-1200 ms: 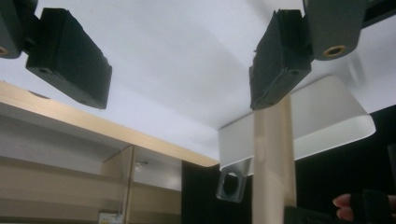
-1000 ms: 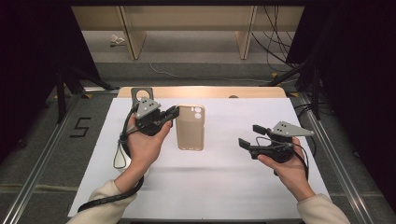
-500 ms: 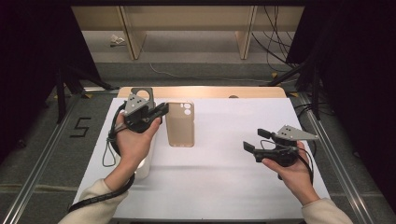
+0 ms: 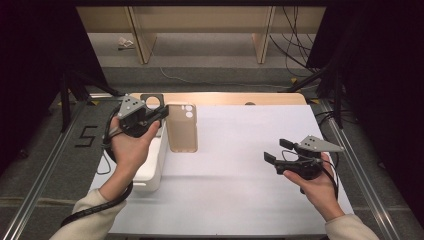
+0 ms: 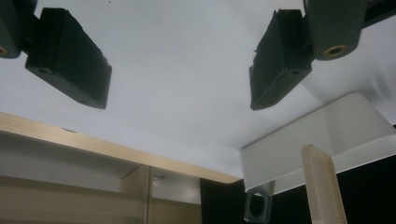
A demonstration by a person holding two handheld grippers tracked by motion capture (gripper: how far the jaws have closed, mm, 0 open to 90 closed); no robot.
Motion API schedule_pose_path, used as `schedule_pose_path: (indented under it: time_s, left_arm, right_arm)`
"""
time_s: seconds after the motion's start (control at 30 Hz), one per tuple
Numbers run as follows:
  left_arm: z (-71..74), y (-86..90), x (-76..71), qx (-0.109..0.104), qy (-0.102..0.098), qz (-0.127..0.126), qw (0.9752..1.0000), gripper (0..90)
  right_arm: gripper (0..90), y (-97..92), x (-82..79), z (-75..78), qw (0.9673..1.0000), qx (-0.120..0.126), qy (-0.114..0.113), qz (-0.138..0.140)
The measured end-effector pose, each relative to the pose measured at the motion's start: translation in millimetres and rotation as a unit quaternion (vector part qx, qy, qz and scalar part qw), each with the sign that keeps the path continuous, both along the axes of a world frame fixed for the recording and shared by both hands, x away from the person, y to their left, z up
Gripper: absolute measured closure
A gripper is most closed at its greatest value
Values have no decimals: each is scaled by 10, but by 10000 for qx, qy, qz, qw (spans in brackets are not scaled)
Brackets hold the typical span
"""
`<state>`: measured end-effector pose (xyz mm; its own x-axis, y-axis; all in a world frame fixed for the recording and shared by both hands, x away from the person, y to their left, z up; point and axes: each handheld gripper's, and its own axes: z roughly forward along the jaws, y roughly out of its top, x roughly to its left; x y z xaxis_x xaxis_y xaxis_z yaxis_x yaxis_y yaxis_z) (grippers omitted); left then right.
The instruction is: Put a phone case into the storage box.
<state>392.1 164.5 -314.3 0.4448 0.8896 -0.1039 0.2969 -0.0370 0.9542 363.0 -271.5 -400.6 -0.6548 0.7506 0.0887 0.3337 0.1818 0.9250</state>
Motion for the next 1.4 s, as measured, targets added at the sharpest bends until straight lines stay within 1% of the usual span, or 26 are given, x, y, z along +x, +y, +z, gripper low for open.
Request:
schedule_pose_path:
  time_s: [0.2, 0.5, 0.63, 0.93, 1.2, 1.4]
  left_arm:
    - [10, 88, 28, -6, 8, 60, 10000, 847]
    - [25, 203, 63, 76, -23, 174, 9998, 847]
    - [26, 250, 77, 70, -27, 224, 9997, 848]
    - [84, 368, 114, 82, -71, 352, 9993, 848]
    - [110, 460, 165, 98, -97, 441, 9989, 848]
    - [114, 516, 225, 150, -106, 521, 9985, 848]
  right_arm:
    - [218, -17, -7, -10, 10000, 5, 17, -38]
    - [217, -30, -6, -13, 10000, 31, 16, -68]
    - [217, -33, -5, -14, 10000, 41, 19, -73]
    - [217, -34, -4, -16, 9999, 48, 28, -92]
    - [212, -41, 0, -21, 9999, 76, 51, -114]
    - [210, -41, 0, -24, 9999, 78, 57, -129]
